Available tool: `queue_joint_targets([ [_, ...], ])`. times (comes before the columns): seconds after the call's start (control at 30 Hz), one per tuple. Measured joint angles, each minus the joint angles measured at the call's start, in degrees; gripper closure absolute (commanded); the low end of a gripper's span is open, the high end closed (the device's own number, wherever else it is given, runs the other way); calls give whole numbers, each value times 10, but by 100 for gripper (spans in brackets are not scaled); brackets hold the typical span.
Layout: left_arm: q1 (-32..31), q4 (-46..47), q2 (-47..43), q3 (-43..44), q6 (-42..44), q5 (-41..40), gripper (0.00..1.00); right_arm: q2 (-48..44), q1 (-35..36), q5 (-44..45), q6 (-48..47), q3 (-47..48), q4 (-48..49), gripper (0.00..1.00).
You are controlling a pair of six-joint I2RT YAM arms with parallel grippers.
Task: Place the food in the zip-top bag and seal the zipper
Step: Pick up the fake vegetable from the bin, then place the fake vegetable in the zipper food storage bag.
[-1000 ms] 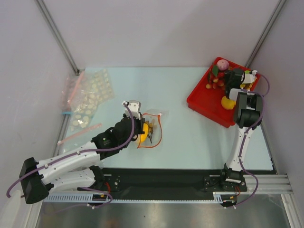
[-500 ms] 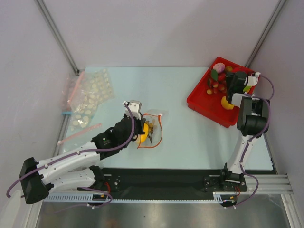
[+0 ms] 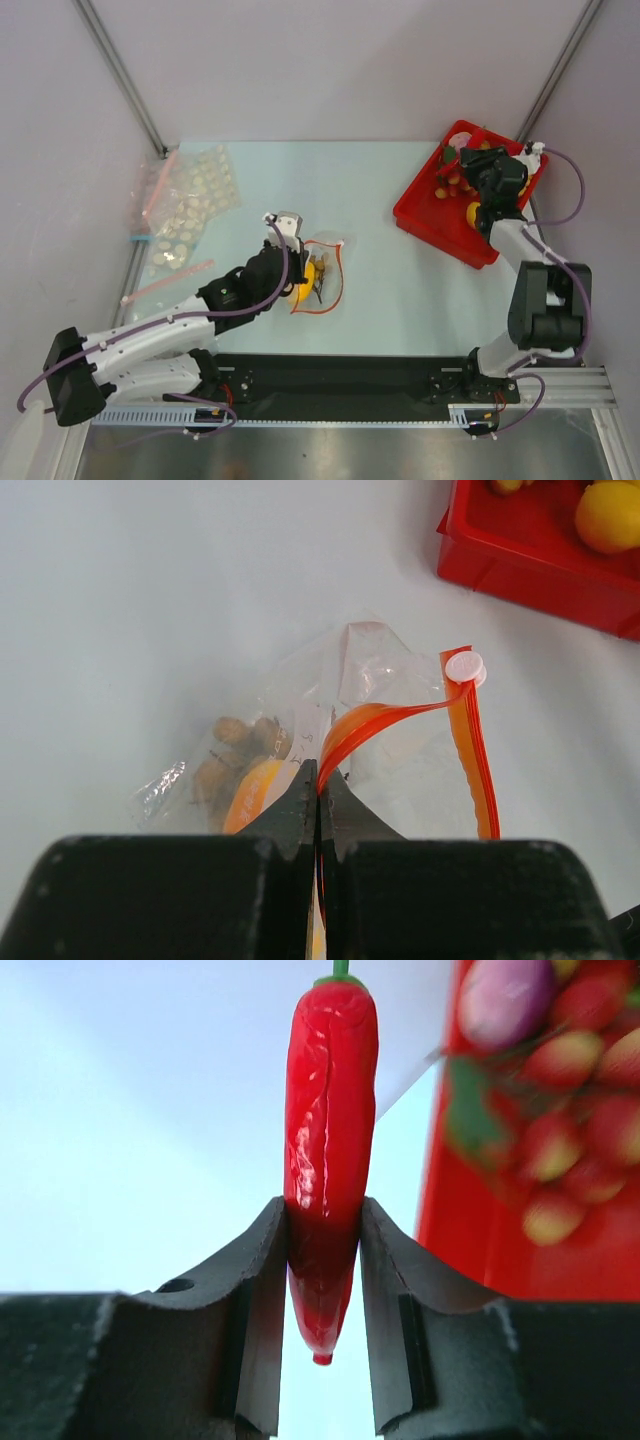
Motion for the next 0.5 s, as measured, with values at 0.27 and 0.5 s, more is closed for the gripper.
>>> queue_joint_targets([
  [0.27, 0, -3, 10, 8, 1, -6, 100, -294, 158, 26, -77, -142, -52, 89],
  [0.5, 0, -5, 17, 18, 1, -6, 100, -455, 283, 31, -93, -299, -57, 91],
])
